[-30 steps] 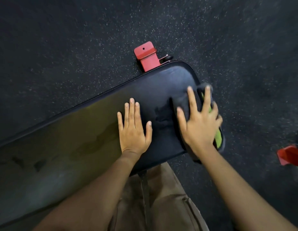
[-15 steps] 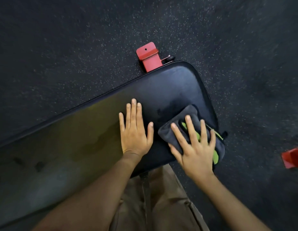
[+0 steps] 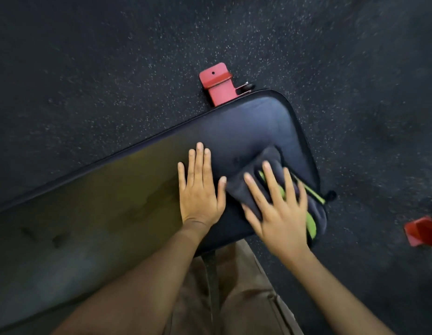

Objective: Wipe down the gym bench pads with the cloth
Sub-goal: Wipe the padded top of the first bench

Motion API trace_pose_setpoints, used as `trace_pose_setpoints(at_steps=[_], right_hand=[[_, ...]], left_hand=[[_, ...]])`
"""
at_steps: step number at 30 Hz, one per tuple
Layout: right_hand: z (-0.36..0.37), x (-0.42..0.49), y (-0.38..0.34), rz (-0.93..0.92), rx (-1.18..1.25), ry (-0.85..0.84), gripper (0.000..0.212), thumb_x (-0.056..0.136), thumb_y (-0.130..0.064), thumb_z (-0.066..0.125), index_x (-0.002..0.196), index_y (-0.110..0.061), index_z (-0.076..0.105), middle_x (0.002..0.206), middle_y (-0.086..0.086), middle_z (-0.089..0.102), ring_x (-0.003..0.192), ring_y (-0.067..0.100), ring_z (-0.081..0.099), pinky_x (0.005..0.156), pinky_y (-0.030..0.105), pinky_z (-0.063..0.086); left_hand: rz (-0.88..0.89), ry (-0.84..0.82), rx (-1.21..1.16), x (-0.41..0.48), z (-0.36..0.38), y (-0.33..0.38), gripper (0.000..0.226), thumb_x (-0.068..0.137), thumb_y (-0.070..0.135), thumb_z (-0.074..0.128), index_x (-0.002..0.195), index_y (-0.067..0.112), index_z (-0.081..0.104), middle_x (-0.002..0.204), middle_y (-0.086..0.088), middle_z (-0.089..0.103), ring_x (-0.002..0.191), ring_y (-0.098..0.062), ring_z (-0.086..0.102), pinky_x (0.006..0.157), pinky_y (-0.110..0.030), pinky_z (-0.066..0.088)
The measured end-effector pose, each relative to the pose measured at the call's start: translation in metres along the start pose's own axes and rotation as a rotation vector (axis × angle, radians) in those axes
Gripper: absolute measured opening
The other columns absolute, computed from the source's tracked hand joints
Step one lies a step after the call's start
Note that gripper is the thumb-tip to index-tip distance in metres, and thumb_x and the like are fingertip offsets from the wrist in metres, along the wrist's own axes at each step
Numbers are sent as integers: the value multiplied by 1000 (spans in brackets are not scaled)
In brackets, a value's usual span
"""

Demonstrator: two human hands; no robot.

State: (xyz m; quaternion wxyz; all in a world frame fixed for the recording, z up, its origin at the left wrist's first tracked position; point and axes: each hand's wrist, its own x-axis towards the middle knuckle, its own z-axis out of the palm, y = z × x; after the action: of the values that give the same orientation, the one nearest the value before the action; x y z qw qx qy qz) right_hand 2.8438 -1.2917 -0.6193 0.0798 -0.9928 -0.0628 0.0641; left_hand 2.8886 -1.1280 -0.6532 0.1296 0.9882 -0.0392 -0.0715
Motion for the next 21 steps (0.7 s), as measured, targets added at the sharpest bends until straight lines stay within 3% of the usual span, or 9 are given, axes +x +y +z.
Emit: trace_pose_setpoints(at_steps=[3, 7, 10, 15, 18, 21], right_hand=[[3, 8, 2, 46, -22, 28, 58, 92, -50, 47, 146, -35, 35, 155, 6, 33, 134, 41, 37, 100, 59, 34], [1, 116, -25, 275, 40, 74, 59, 91, -51, 40, 148, -34, 34, 155, 7, 31, 133, 43, 37, 98, 63, 33], [-2, 156, -33, 309, 43, 29, 62, 91, -53, 34, 149, -34, 30, 158, 5, 26, 136, 43, 32, 99, 65, 29], [4, 71, -22, 150, -11, 61, 60, 95, -54, 39, 150, -34, 29, 158, 4, 26, 137, 39, 33, 100, 55, 32], [9, 0, -31, 146, -22, 26, 58, 95, -53, 41, 148, -33, 33, 156, 6, 29, 137, 40, 32, 100, 56, 32], [10, 9, -37, 154, -53, 32, 57, 94, -53, 39, 148, -35, 32, 155, 6, 32, 134, 41, 36, 98, 59, 33]], left_hand=[[8, 3, -13, -1, 1, 0, 61, 94, 34, 34, 144, 2, 23, 152, -17, 26, 142, -26, 17, 115, -43, 5], [7, 0, -10, -1, 1, 0, 60, 95, 35, 34, 145, 1, 25, 152, -16, 26, 142, -26, 17, 115, -44, 7], [6, -16, -14, -1, 0, -1, 60, 96, 35, 32, 145, 2, 24, 153, -16, 25, 143, -25, 16, 115, -45, 9], [20, -23, -40, -1, -2, -2, 60, 94, 33, 35, 145, 2, 26, 153, -15, 26, 142, -24, 16, 115, -41, 5], [37, -29, -119, -1, -8, -8, 58, 92, 25, 36, 144, 1, 29, 153, -16, 27, 142, -24, 16, 115, -39, 6], [68, -30, -146, -8, -16, -27, 57, 94, 28, 36, 143, 0, 32, 152, -16, 27, 142, -24, 18, 116, -37, 5]])
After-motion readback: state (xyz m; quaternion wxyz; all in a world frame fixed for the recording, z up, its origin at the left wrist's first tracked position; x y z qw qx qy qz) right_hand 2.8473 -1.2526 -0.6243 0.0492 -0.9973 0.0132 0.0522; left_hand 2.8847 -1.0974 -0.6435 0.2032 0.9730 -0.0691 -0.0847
